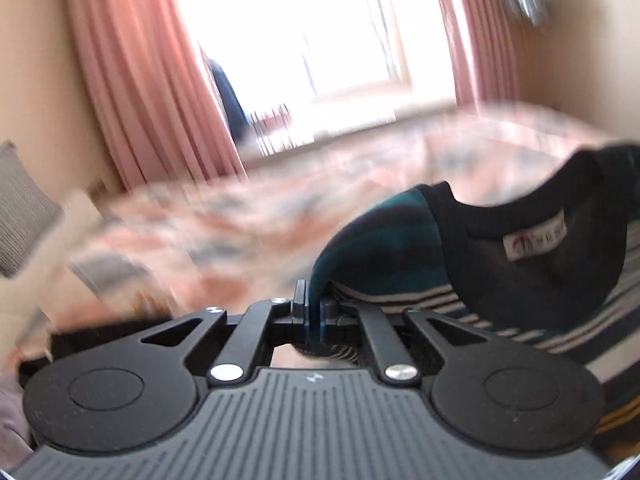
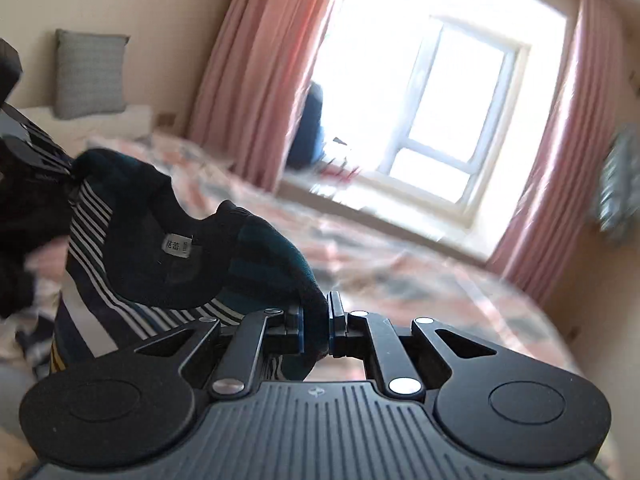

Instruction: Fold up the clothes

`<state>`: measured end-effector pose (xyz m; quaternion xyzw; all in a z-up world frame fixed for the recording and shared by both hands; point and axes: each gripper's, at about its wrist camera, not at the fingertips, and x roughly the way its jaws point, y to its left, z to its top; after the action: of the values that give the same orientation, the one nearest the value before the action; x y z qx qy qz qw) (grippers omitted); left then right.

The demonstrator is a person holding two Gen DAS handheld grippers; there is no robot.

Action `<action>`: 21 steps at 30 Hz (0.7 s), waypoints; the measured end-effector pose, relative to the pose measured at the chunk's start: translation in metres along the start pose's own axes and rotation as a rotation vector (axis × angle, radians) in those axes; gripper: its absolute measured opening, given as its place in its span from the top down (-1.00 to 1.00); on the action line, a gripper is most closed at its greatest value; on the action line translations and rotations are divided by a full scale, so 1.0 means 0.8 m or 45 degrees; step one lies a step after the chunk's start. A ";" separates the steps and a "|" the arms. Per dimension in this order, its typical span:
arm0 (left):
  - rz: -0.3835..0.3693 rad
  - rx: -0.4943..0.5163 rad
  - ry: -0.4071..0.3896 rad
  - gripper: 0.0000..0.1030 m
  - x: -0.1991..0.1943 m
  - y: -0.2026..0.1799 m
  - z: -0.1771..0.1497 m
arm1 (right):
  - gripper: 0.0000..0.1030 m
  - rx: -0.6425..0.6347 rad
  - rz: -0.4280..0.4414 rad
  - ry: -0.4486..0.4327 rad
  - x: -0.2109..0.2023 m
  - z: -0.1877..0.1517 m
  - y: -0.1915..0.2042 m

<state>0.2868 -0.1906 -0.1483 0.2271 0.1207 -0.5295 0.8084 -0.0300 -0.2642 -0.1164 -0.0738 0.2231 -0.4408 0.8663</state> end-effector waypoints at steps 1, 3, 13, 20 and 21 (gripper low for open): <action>0.026 -0.029 -0.066 0.93 -0.019 0.009 0.021 | 0.83 -0.016 -0.055 -0.034 -0.016 0.020 -0.007; 0.066 -0.072 -0.188 0.93 -0.059 0.022 0.060 | 0.83 -0.048 -0.163 -0.113 -0.054 0.058 -0.020; 0.154 -0.113 -0.513 0.91 -0.241 -0.002 0.161 | 0.82 -0.205 -0.441 -0.311 -0.221 0.146 -0.068; 0.285 -0.092 -0.660 0.91 -0.372 -0.070 0.139 | 0.82 -0.237 -0.418 -0.345 -0.314 0.112 -0.100; 0.297 -0.084 -0.660 0.91 -0.388 -0.081 0.134 | 0.82 -0.248 -0.413 -0.361 -0.332 0.108 -0.105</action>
<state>0.0957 -0.0167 0.0649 0.0701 -0.0998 -0.4692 0.8746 -0.1881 -0.1089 0.0727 -0.2530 0.1260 -0.5359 0.7956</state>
